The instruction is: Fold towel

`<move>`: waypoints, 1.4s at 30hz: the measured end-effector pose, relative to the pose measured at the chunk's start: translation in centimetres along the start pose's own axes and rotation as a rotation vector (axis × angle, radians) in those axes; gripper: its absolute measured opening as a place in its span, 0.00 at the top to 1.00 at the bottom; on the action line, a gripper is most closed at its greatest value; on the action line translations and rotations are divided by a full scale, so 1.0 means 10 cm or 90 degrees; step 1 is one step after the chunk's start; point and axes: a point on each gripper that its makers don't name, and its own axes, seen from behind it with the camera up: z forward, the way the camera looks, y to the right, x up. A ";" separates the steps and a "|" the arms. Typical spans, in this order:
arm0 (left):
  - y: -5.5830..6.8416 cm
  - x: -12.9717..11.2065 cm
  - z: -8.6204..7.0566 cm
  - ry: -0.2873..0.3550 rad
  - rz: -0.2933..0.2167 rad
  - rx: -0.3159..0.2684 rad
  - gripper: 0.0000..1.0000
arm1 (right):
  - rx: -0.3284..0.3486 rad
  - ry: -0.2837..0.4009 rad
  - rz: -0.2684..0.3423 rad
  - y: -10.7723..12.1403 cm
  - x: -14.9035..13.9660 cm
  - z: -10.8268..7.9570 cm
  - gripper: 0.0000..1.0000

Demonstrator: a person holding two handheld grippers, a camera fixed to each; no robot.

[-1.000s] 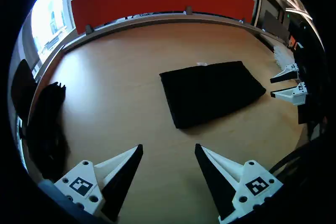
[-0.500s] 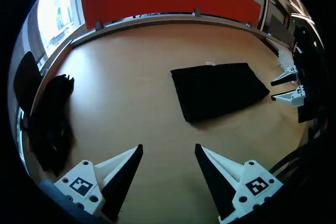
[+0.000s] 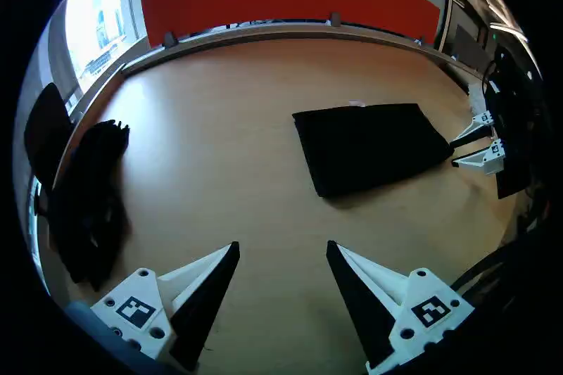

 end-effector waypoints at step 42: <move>-0.04 0.05 0.00 0.002 0.005 0.003 0.08 | -0.065 0.068 -0.021 0.21 0.45 -0.52 0.94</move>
